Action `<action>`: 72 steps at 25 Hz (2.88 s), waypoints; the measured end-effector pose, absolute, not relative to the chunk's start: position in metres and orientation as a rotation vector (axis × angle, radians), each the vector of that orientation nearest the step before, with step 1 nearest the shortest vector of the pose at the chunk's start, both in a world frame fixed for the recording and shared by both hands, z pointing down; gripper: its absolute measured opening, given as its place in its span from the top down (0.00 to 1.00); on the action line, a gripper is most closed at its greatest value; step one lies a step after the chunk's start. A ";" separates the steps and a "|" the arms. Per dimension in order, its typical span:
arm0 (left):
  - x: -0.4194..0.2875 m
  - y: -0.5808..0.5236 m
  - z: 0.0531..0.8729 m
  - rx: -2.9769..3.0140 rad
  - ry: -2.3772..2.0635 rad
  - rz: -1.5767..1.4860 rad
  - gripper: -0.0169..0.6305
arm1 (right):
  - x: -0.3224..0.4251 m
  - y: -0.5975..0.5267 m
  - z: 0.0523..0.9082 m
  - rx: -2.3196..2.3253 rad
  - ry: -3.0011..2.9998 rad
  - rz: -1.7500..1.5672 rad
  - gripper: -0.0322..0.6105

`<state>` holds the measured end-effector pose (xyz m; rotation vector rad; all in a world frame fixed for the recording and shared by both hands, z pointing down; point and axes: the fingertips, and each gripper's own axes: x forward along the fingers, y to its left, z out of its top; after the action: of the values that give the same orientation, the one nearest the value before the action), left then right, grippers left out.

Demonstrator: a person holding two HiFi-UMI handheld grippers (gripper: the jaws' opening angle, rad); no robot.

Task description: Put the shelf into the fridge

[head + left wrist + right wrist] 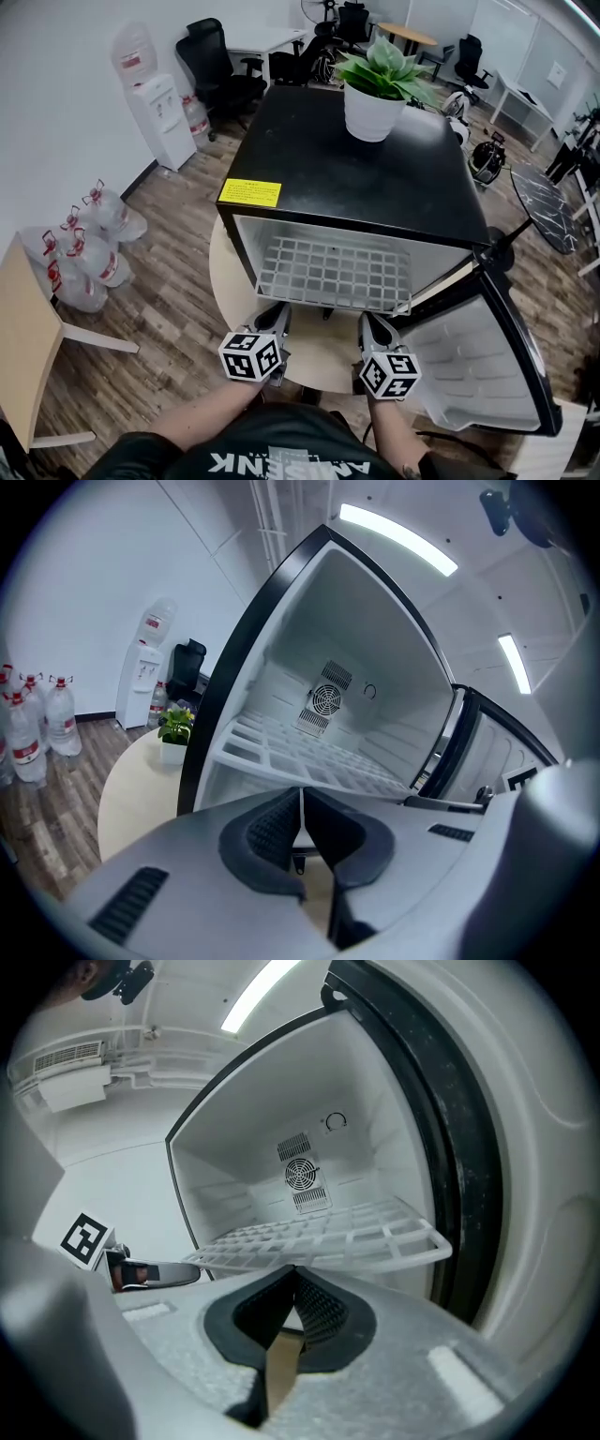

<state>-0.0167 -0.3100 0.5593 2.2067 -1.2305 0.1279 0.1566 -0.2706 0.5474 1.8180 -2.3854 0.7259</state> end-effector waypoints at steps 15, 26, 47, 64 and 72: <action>-0.012 -0.339 0.561 2.255 -1.273 0.146 0.95 | 0.161 -0.300 0.548 1.827 -2.378 0.686 0.94; -0.006 -0.362 0.556 2.269 -1.292 0.171 0.95 | 0.168 -0.323 0.543 1.821 -2.394 0.694 0.94; -0.003 -0.388 0.556 2.263 -1.332 0.178 0.95 | 0.172 -0.350 0.543 1.826 -2.404 0.685 0.94; -0.033 -0.335 0.519 2.508 -1.207 0.225 0.97 | 0.157 -0.297 0.506 1.905 -2.373 0.645 0.94; -0.059 -0.307 0.478 2.666 -1.106 0.191 0.97 | 0.135 -0.250 0.463 1.995 -2.370 0.561 0.94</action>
<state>-0.0593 -0.3066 0.4776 2.6663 -1.1060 0.1908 0.1346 -0.2498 0.4631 1.9946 -2.3700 0.5612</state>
